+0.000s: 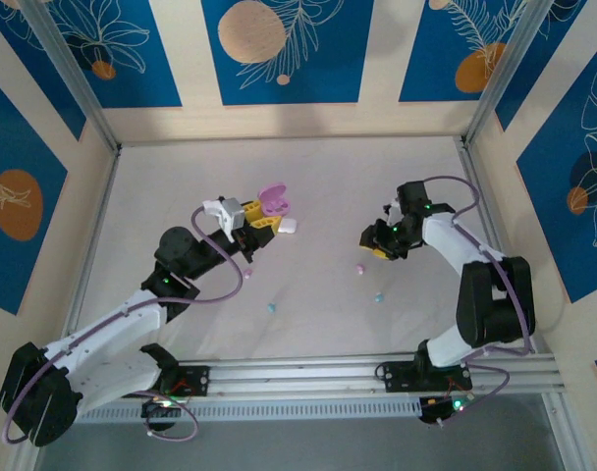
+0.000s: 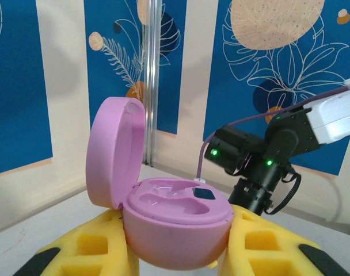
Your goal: Insert the wireless bluetooth earbuds into the charging case
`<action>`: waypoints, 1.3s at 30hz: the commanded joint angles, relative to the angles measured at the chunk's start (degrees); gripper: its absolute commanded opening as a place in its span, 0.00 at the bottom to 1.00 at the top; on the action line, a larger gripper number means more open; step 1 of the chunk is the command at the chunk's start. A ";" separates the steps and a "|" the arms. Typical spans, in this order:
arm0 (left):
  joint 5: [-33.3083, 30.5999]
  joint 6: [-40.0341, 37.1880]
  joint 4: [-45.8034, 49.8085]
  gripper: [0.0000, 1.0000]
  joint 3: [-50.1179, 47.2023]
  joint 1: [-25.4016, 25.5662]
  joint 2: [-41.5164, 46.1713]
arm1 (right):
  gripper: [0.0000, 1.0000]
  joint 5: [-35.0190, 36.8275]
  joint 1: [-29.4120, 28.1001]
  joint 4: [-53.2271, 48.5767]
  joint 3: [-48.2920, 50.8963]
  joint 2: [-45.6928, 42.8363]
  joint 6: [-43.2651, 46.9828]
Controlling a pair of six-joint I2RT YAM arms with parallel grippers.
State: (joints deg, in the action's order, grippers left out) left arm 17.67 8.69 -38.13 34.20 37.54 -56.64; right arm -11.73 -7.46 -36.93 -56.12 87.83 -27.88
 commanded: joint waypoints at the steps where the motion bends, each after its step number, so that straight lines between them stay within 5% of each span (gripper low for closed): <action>1: -0.47 0.58 -1.01 0.21 -0.34 0.31 1.91 | 0.42 1.02 -1.28 -1.48 -0.35 3.01 1.78; 13: -1.24 -0.18 0.59 0.21 -0.38 0.26 2.83 | 0.42 8.66 -5.57 -3.30 -2.91 10.04 4.05; 39: -1.67 0.44 1.64 0.23 0.35 0.25 1.85 | 0.32 3.22 -6.80 -1.02 -3.91 13.66 8.98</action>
State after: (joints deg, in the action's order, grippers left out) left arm 16.99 8.69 -36.16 34.15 37.54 -54.87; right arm -5.43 -13.93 -37.58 -59.02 100.97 -20.10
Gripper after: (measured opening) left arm 0.297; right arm 0.317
